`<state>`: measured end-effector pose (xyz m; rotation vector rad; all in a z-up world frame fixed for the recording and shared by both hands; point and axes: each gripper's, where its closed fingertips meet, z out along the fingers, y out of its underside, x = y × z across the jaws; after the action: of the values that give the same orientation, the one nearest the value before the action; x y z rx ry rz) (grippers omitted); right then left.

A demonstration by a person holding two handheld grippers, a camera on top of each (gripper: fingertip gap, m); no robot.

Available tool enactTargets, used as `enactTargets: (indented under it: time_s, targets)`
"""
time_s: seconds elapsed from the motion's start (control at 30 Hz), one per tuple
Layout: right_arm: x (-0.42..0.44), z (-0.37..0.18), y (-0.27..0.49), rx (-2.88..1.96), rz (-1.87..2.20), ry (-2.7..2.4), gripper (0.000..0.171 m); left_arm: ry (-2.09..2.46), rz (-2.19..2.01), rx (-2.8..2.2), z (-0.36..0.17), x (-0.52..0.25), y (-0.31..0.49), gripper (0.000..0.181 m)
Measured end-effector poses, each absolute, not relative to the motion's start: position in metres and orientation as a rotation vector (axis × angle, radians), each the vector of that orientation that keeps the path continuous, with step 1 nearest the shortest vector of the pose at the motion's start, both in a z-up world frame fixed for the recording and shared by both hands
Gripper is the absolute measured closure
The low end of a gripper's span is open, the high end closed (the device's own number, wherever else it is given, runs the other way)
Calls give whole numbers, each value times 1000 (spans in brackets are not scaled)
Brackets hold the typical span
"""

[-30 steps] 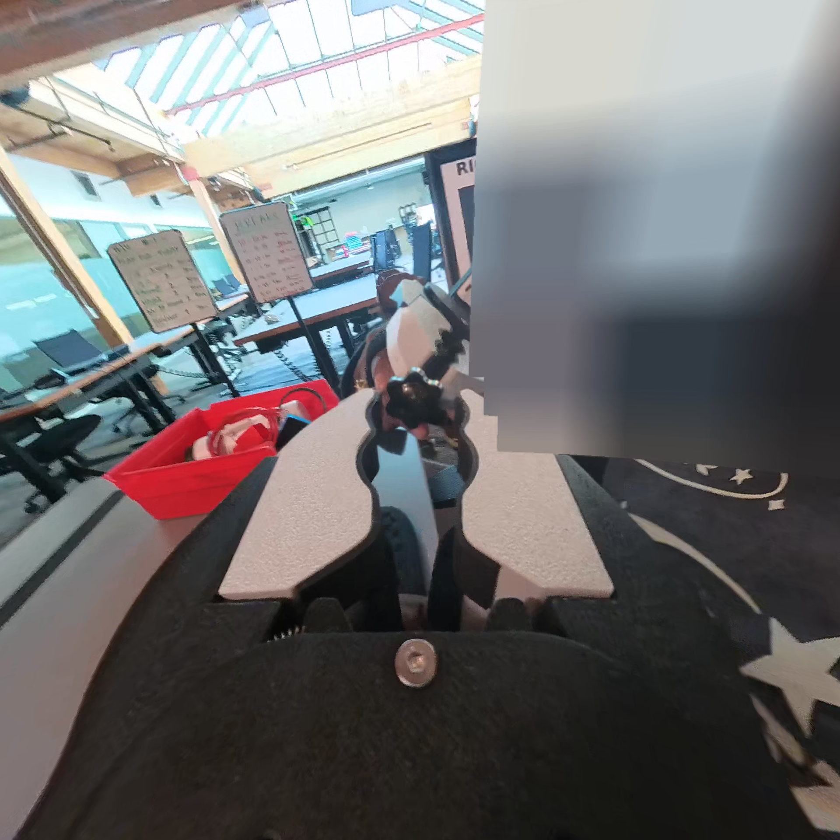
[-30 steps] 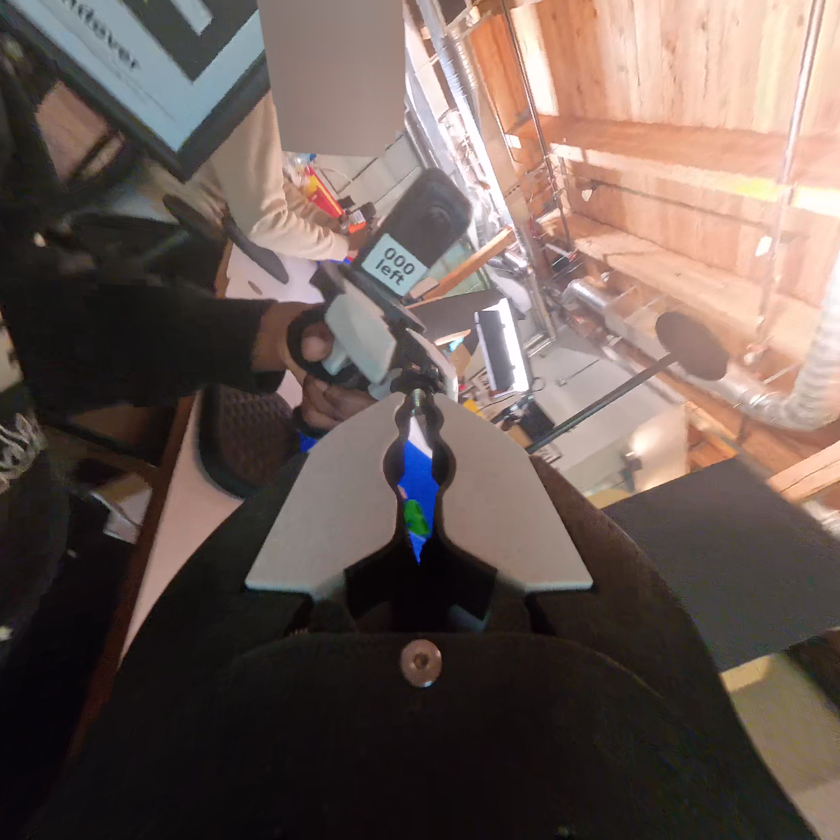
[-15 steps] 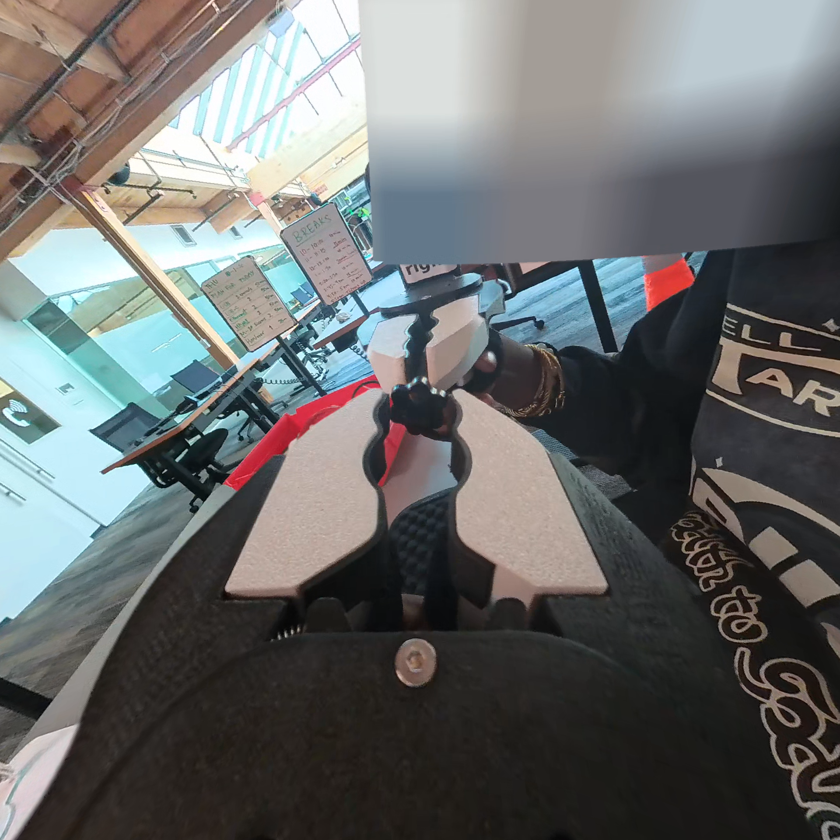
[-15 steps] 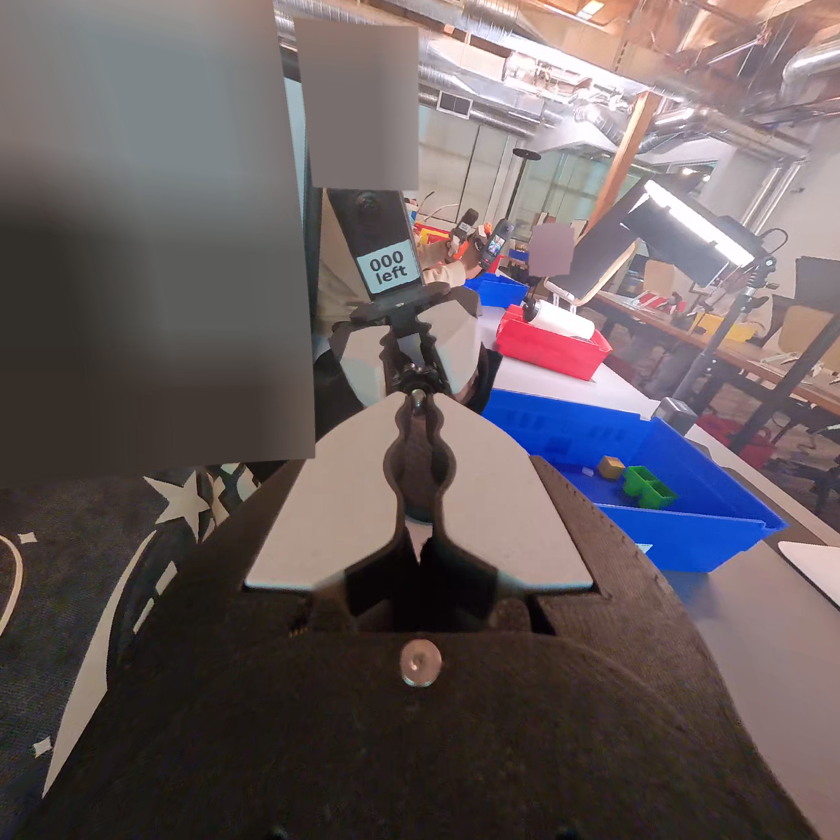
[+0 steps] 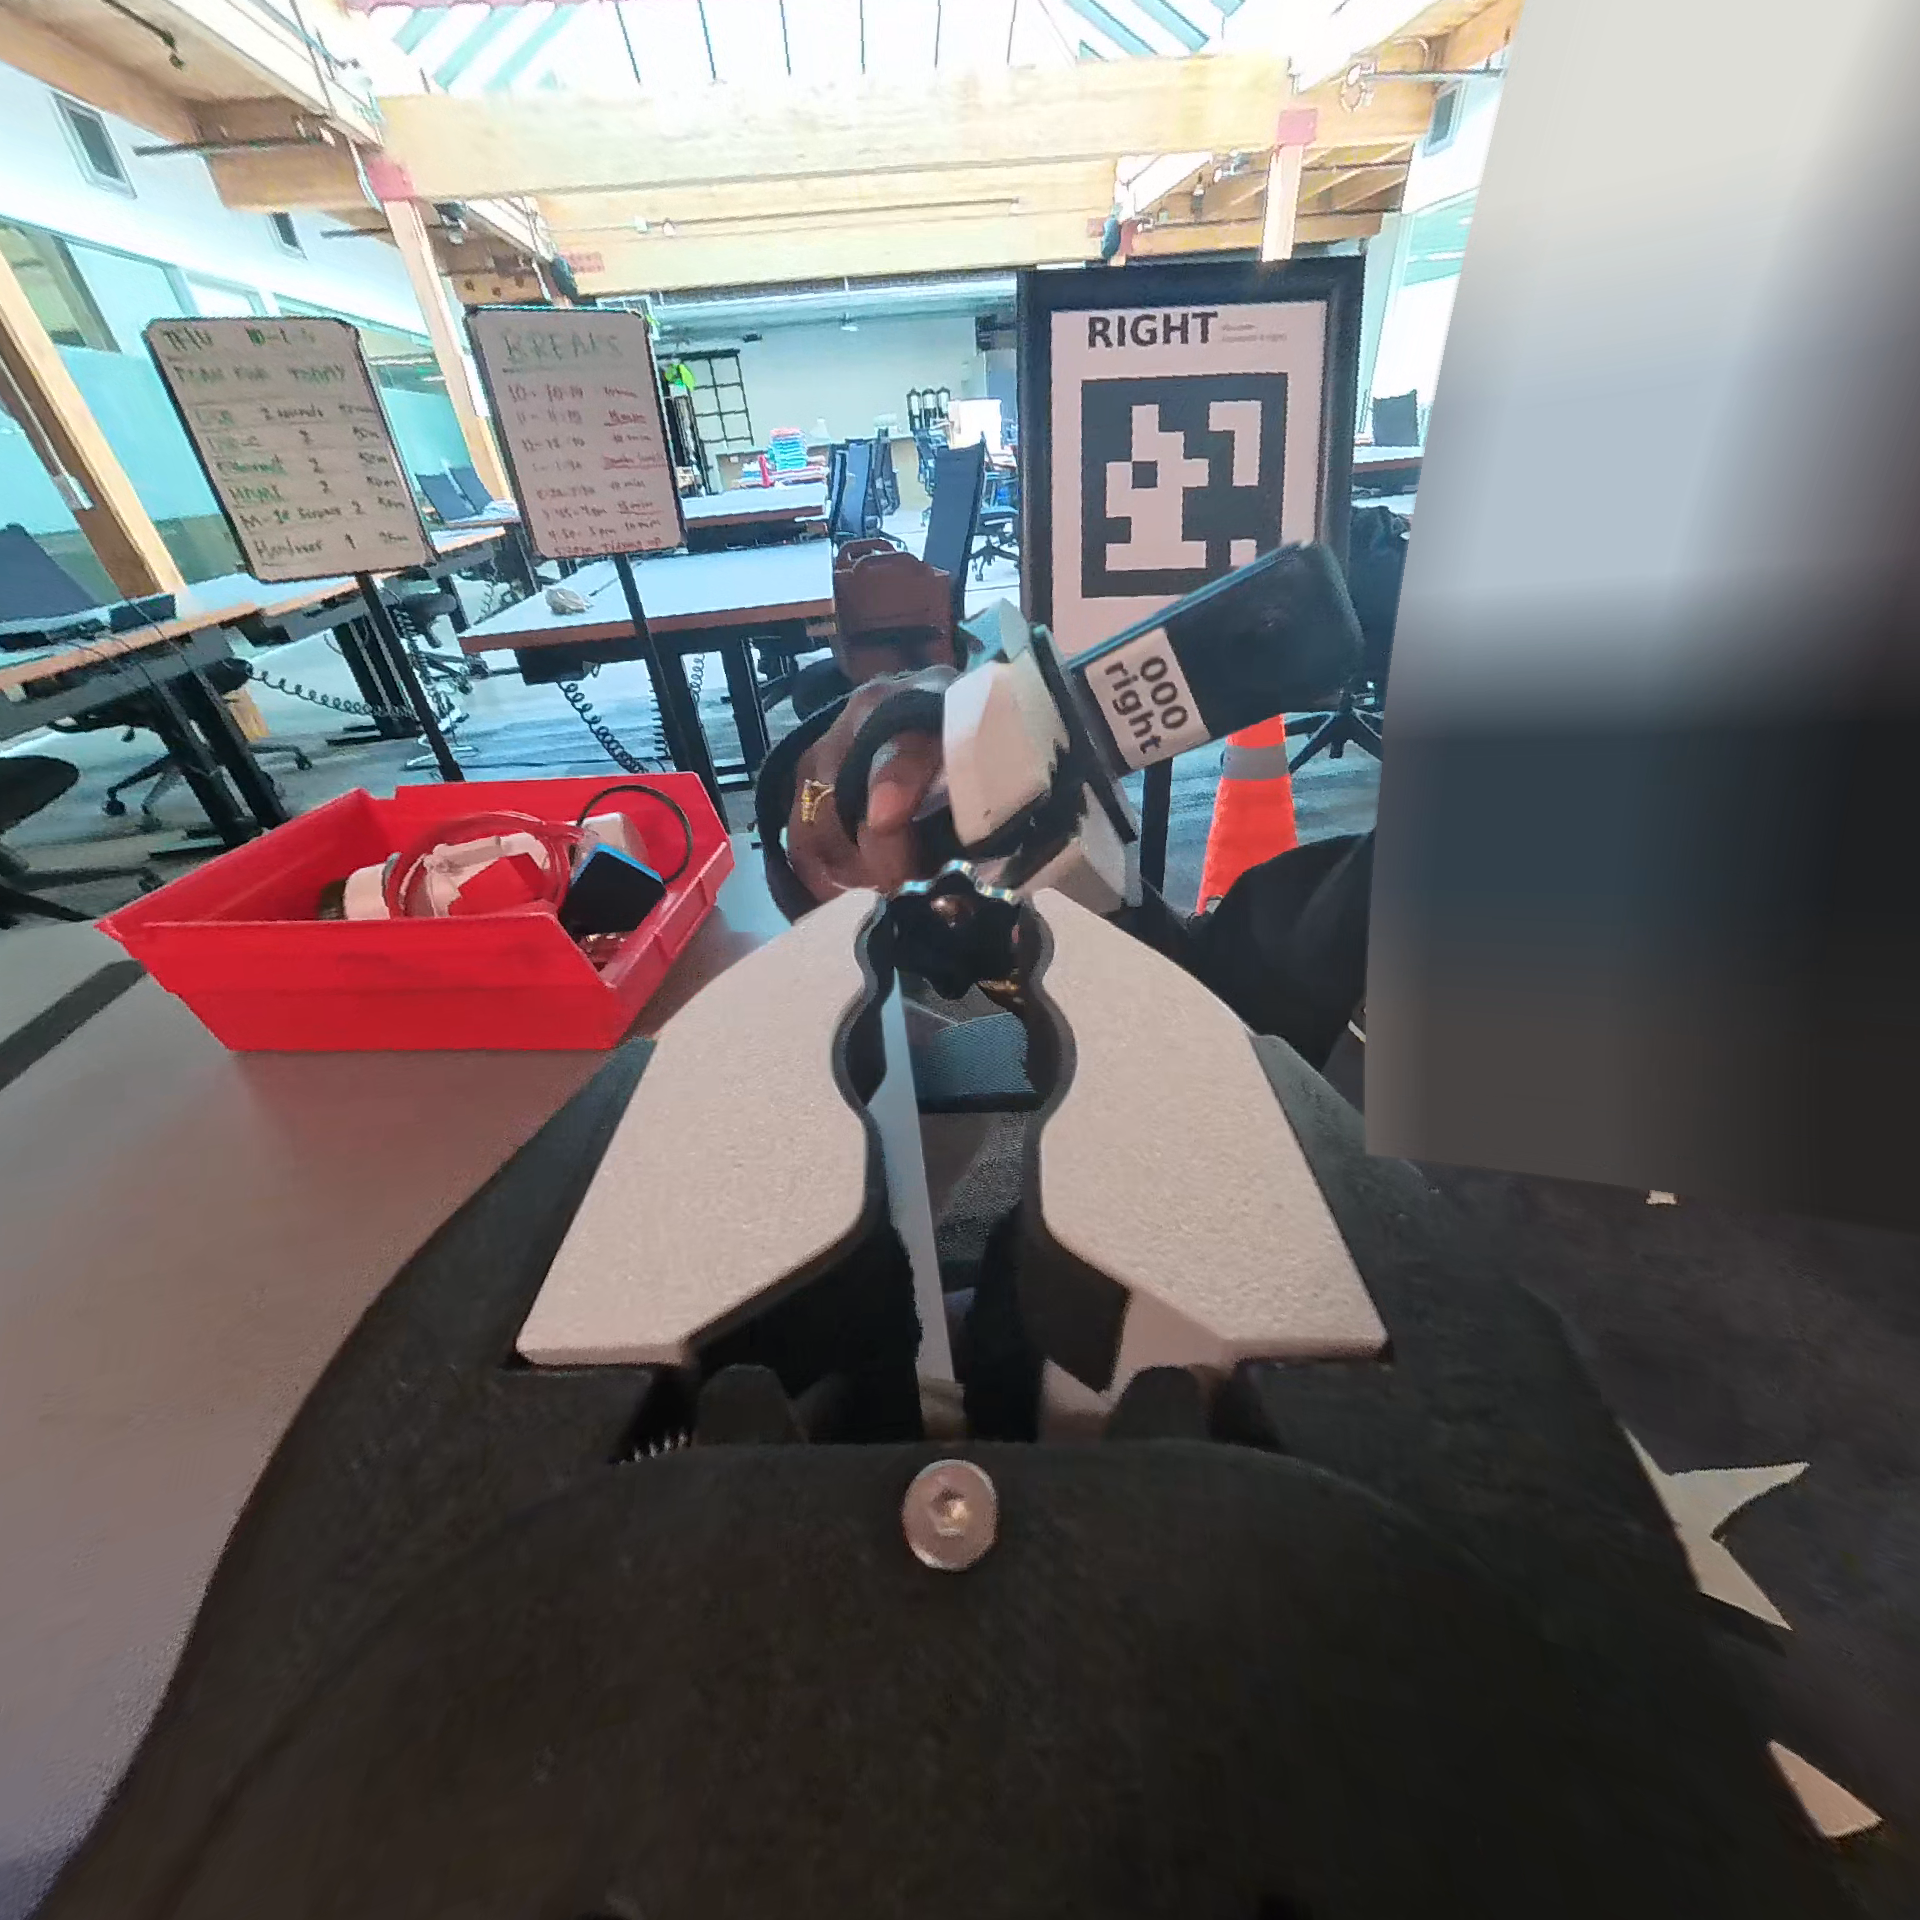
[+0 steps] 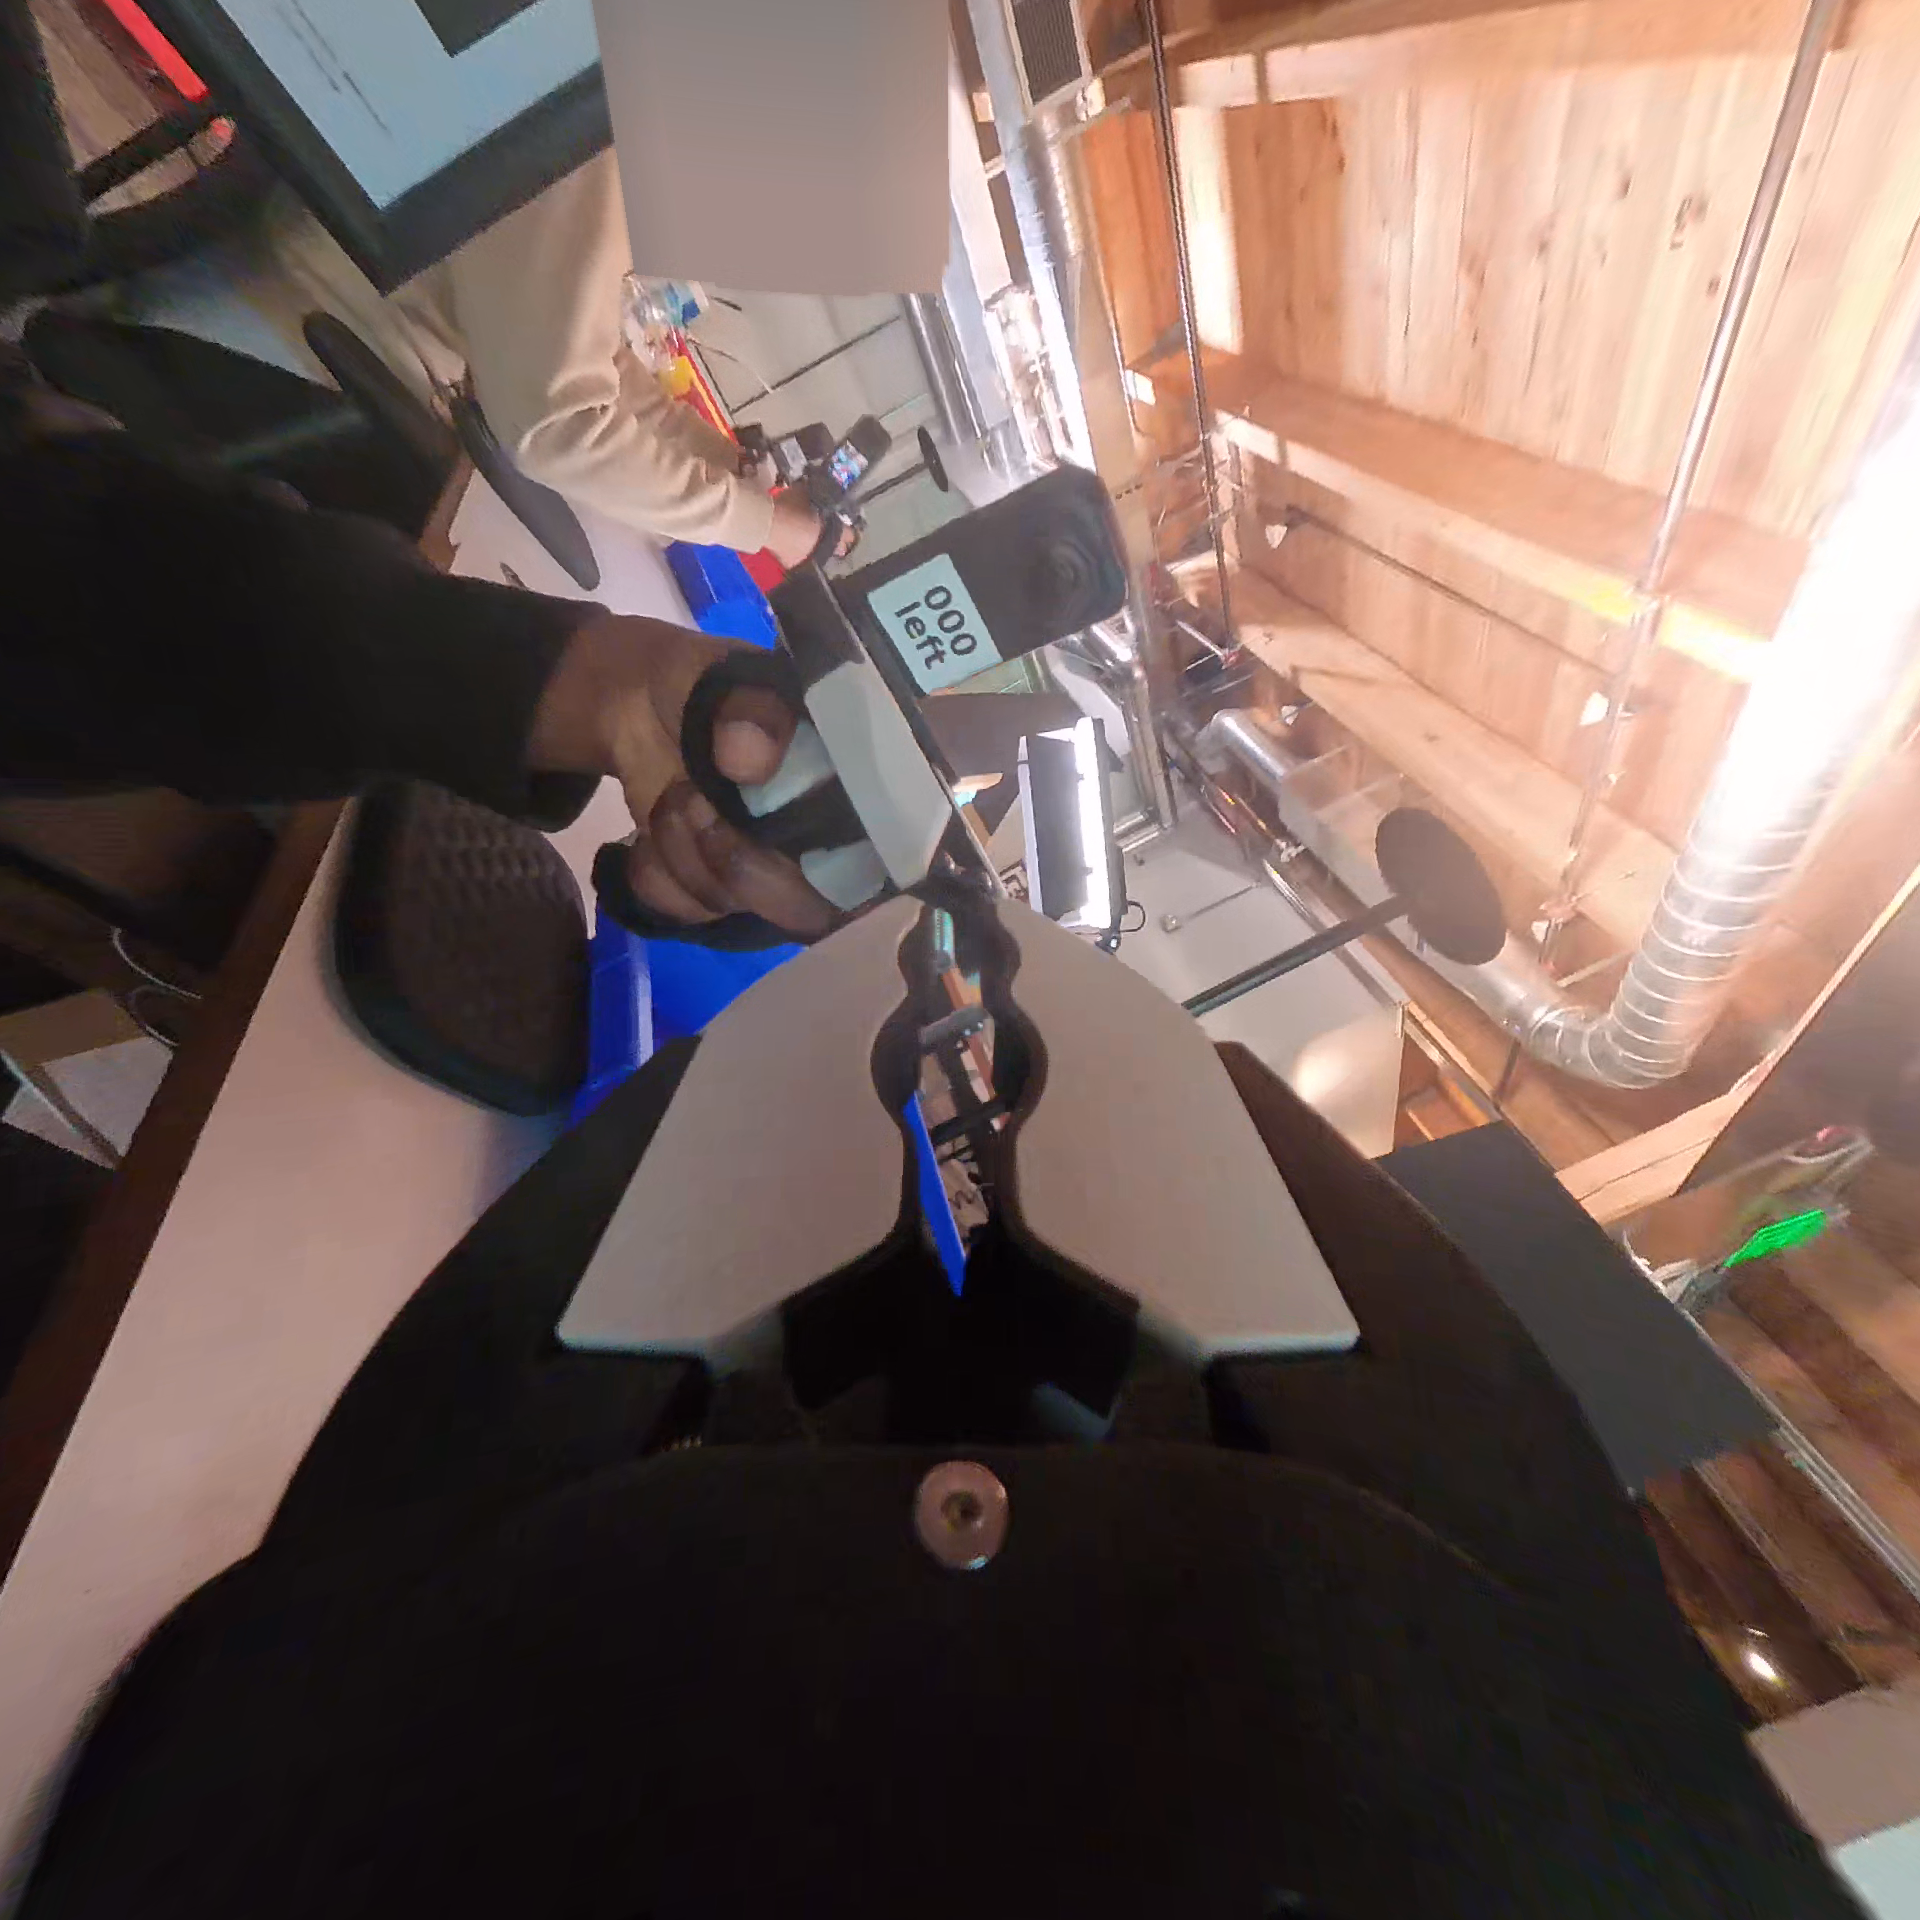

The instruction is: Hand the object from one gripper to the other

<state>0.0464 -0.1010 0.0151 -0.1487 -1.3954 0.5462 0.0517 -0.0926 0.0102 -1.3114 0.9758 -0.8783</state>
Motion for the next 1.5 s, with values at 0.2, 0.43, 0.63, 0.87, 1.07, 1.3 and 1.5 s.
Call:
enactTargets:
  time_s: [0.2,0.43,0.63,0.87,1.07,1.3,1.5]
  targets:
    - [45,10,-103,-122,507,-1424,163,978,-888,-1319,10,54,-94,159]
    - [42,9,-99,-135,448,-1418,164,978,-916,-1311,11,55,-96,160]
    - [48,21,-104,-296,735,-1441,166,1068,-745,-1099,18,58,-106,146]
    - [52,21,-106,-674,1330,-1556,166,1153,-313,-935,20,60,-108,137]
    - [51,17,-106,-717,1388,-1582,166,1124,-317,-942,22,60,-103,148]
    - [52,18,-108,-598,1287,-1567,165,1108,-464,-1046,20,60,-103,157]
    - [54,21,-103,-256,724,-1443,158,998,-801,-1184,24,56,-103,157]
